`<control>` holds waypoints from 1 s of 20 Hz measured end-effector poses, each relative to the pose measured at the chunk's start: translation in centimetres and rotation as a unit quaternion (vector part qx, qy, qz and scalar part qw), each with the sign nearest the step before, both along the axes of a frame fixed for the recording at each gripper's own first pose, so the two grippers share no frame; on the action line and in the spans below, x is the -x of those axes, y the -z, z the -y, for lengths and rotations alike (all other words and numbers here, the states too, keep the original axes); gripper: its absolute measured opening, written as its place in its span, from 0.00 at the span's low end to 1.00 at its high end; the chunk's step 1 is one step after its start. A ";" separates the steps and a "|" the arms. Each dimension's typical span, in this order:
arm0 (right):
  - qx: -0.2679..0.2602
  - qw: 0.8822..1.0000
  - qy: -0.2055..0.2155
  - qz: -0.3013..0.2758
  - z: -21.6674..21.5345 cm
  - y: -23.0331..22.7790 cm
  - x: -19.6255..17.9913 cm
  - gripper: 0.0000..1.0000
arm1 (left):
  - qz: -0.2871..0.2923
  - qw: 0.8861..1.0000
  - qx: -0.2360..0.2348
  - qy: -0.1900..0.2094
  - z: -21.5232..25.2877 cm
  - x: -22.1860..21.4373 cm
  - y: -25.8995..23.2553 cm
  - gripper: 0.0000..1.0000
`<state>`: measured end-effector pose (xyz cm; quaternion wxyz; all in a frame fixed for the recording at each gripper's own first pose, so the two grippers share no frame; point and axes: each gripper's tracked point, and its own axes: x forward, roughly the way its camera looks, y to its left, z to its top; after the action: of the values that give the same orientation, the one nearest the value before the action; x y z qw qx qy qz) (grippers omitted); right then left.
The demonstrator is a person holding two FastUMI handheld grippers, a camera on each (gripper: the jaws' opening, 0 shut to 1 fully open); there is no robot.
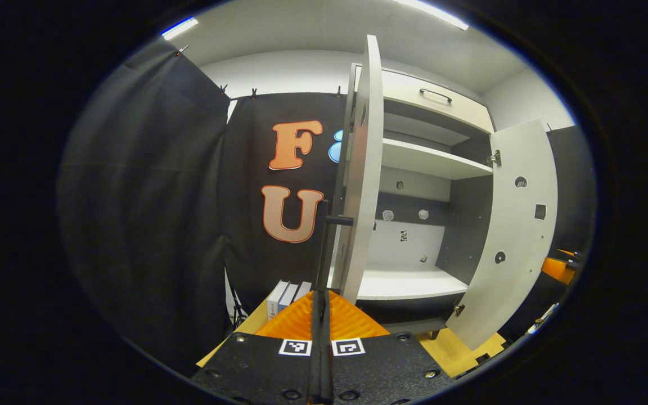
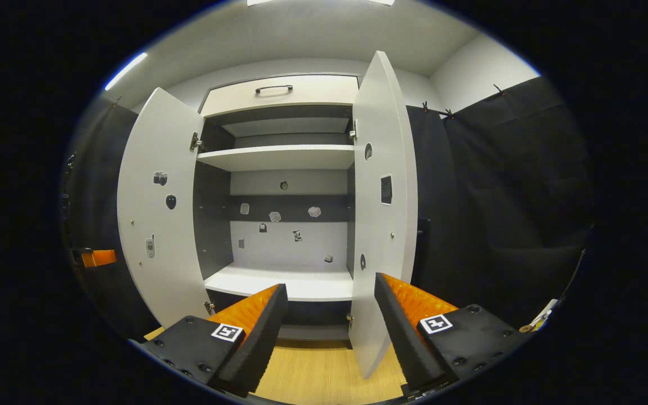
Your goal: Open the right door of the double-door shoe cabinet with the right hand, and open the left door with the left hand.
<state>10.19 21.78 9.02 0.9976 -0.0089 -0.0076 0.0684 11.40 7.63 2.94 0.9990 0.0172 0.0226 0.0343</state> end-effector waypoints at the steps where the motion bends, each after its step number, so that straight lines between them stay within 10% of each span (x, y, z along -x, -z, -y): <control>1: 0.000 1.000 0.000 0.001 0.1 -0.1 -0.1 0.98 | 0.002 1.000 -0.005 0.001 0.5 0.5 -0.4 0.00; 7: 0.006 1.000 0.004 0.004 0.4 -0.1 -0.1 0.98 | 0.015 1.000 -0.020 0.017 4.6 2.5 -2.1 0.17; 14: 0.010 1.000 0.007 0.012 1.1 -0.2 0.4 0.99 | 0.040 0.999 -0.010 0.031 8.3 2.2 -3.3 0.80; 20: 0.010 1.000 0.018 0.016 2.4 -0.4 0.1 1.00 | 0.036 0.999 -0.014 0.003 8.6 1.3 -2.8 0.82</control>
<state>10.14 19.38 9.41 0.9983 -0.0201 -0.0231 0.0505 10.08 -0.95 5.75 0.9989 0.0304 -0.0142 0.0319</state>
